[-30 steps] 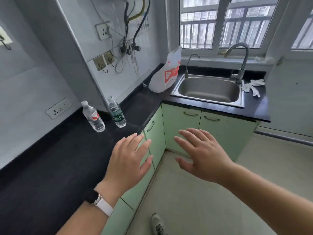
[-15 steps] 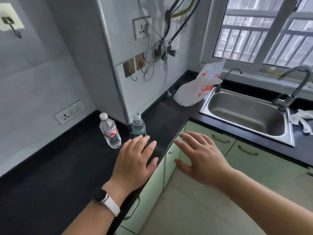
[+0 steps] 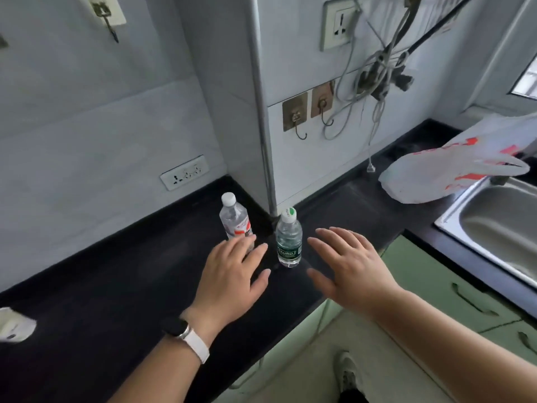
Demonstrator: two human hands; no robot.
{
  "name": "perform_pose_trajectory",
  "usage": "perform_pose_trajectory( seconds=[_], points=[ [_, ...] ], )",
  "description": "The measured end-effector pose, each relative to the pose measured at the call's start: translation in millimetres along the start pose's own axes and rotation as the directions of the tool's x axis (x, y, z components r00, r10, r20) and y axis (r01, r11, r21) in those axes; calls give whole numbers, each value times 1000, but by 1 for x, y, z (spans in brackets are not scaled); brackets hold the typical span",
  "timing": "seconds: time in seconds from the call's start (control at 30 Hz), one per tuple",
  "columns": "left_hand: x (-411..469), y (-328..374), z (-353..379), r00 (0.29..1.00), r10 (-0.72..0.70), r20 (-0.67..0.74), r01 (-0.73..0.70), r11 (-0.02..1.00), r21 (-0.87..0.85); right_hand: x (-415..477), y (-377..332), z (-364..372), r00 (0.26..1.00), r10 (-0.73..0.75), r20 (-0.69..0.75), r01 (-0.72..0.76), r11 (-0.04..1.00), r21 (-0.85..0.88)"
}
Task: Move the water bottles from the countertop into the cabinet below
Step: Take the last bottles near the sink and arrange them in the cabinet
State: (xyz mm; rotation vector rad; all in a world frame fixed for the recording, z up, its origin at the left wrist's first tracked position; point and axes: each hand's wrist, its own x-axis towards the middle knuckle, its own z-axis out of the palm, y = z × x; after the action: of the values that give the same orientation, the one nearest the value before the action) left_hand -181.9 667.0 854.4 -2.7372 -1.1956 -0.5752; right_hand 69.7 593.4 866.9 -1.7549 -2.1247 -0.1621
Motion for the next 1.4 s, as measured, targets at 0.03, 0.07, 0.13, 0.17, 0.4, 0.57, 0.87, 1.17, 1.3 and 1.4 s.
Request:
perform_pose_trajectory(
  seconds=[0.03, 0.07, 0.13, 0.17, 0.4, 0.57, 0.87, 1.17, 1.3, 1.4],
  points=[
    [3, -1, 5, 998, -51, 23, 51, 999, -8, 6, 9, 5, 1000, -14, 13, 14, 1000, 22],
    [6, -1, 9, 993, -107, 51, 108, 994, -19, 12, 18, 9, 999, -24, 27, 23, 999, 49],
    [14, -1, 18, 974, -206, 97, 207, 978, -7, 24, 37, 18, 998, -46, 50, 41, 995, 89],
    [19, -2, 22, 961, -250, 118, 251, 968, 7, 30, 46, 23, 996, -63, 64, 56, 993, 107],
    [42, 4, 48, 605, -761, 234, 794, 554, -250, 62, 87, 56, 976, -134, 174, 85, 961, 263],
    [44, 6, 67, 278, -906, 321, 885, 112, -451, 79, 96, 77, 919, -116, 377, -29, 933, 359],
    [62, -23, 96, 121, -890, 440, 791, -182, -585, 100, 85, 106, 789, 1, 615, -410, 747, 524],
    [72, -56, 122, 311, -852, 420, 758, -45, -651, 113, 64, 116, 754, 49, 655, -504, 682, 529],
    [71, -67, 131, 357, -837, 415, 726, -32, -687, 118, 55, 120, 715, 140, 685, -613, 597, 518],
    [70, -72, 136, 368, -820, 438, 715, -52, -698, 121, 49, 126, 698, 195, 689, -665, 535, 521]
  ],
)
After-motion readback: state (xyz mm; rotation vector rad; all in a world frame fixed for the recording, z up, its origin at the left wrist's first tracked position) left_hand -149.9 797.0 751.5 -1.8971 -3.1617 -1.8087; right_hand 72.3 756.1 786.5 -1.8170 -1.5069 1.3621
